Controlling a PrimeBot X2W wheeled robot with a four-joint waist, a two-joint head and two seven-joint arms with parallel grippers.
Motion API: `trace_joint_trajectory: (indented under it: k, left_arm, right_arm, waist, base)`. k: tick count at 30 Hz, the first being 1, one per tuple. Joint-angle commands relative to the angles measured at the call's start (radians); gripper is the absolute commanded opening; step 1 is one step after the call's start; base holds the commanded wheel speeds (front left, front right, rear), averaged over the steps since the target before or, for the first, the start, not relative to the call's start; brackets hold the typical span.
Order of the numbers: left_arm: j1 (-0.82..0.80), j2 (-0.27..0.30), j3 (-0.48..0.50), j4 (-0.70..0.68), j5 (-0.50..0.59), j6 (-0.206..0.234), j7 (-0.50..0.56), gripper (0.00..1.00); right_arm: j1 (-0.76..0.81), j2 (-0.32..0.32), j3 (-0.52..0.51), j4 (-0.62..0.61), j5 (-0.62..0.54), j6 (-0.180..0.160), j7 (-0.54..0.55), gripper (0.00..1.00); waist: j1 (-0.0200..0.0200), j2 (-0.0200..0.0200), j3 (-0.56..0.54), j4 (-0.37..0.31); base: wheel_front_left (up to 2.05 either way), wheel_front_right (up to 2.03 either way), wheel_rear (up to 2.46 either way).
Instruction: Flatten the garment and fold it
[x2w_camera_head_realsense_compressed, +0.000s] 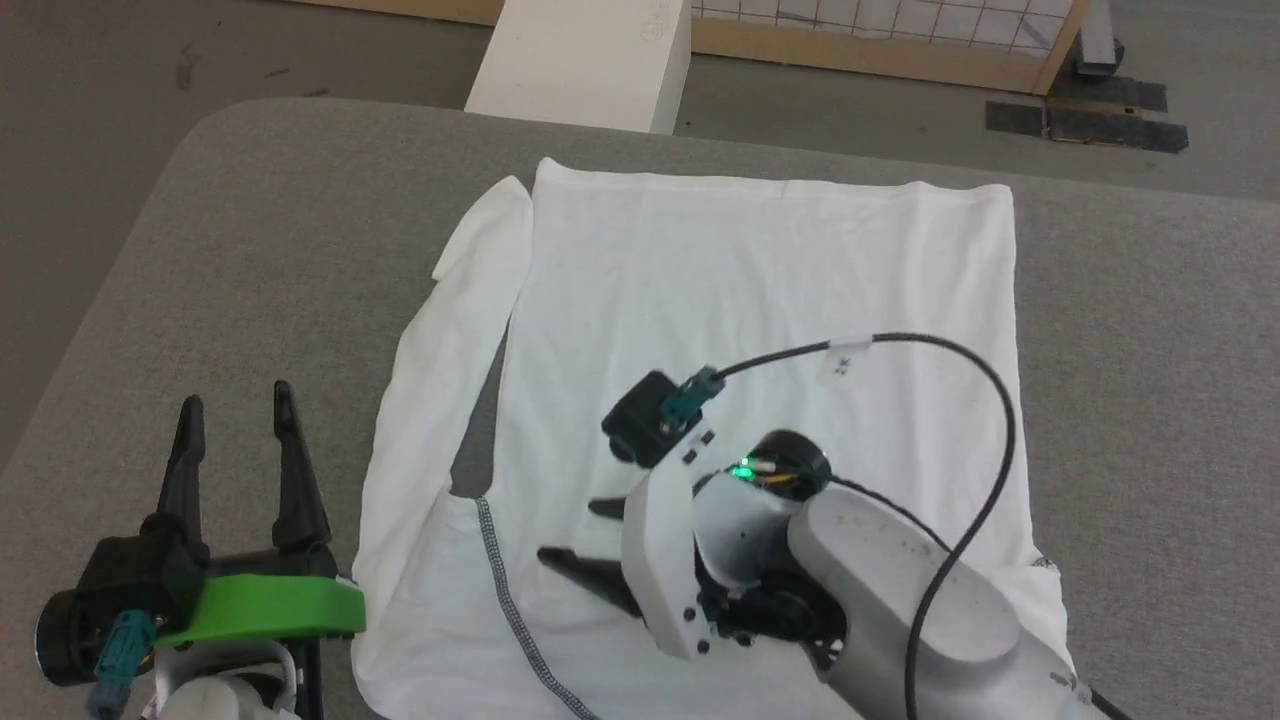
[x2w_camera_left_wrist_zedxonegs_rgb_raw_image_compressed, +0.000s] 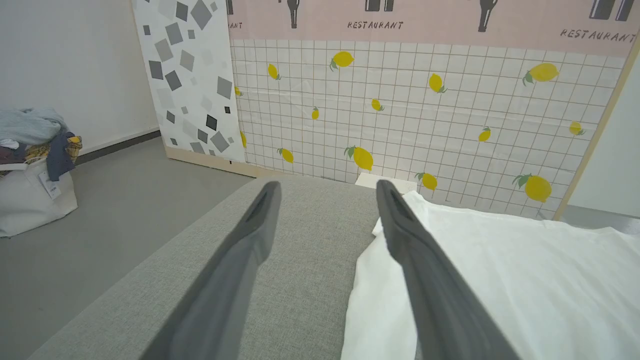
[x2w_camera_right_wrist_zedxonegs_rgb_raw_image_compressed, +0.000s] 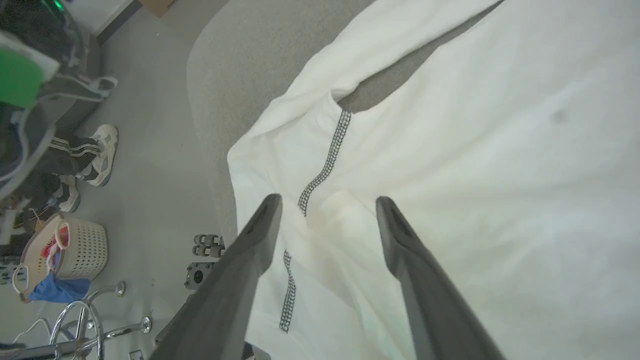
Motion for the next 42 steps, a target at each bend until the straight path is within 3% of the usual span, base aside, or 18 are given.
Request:
trace_joint_trajectory:
  k: [1, 6, 11, 14, 20, 31, 37, 42]
  left_arm:
    - [-0.004, 0.002, 0.000, 0.006, 0.011, -0.006, -0.005, 1.00]
    - [-0.003, 0.015, 0.002, 0.022, 0.020, -0.015, -0.005, 1.00]
    - [0.000, 0.026, 0.000, 0.036, 0.026, -0.015, -0.003, 1.00]
    - [0.002, 0.031, 0.000, 0.041, 0.025, -0.013, 0.000, 1.00]
    - [0.006, 0.033, -0.005, 0.055, 0.022, -0.008, 0.009, 1.00]
    - [-0.062, 0.042, -0.034, 0.132, 0.012, -0.023, 0.052, 1.00]
    - [-0.273, 0.087, -0.057, 0.252, -0.020, -0.092, 0.138, 1.00]
    - [-0.532, 0.161, -0.081, 0.426, -0.081, -0.157, 0.308, 1.00]
  right_arm:
    - [-0.037, -0.002, -0.024, -0.014, -0.005, -0.002, -0.035, 1.00]
    - [-0.029, -0.068, -0.191, -0.075, -0.050, -0.002, -0.198, 1.00]
    - [0.070, -0.124, -0.474, -0.148, -0.181, -0.002, -0.396, 1.00]
    - [0.162, -0.119, -0.639, -0.200, -0.267, -0.002, -0.494, 1.00]
    - [0.355, -0.101, -0.817, -0.290, -0.467, -0.002, -0.633, 1.00]
    - [0.547, -0.007, -0.949, -0.365, -0.540, -0.002, -0.755, 1.00]
    - [0.541, -0.001, -0.985, -0.407, -0.505, -0.002, -0.768, 1.00]
    - [0.483, 0.000, -0.985, -0.456, -0.484, -0.002, -0.758, 1.00]
  waist:
    - [0.0001, 0.0000, -0.016, -0.017]
    - [0.0001, 0.0000, -0.046, -0.059]
    - [0.0001, 0.0000, -0.069, -0.108]
    - [0.0001, 0.0000, -0.079, -0.136]
    - [0.0001, 0.0000, -0.093, -0.180]
    - [0.0001, 0.0000, -0.088, -0.193]
    - [0.0001, 0.0000, -0.014, -0.172]
    - [0.0001, 0.0000, 0.104, -0.176]
  base:
    - [0.00, 0.00, 0.00]
    - [0.00, 0.00, 0.00]
    - [0.00, 0.00, 0.00]
    - [0.00, 0.00, 0.00]
    - [0.00, 0.00, 0.00]
    - [0.00, 0.00, 0.00]
    - [0.00, 0.00, 0.00]
    - [0.00, 0.00, 0.00]
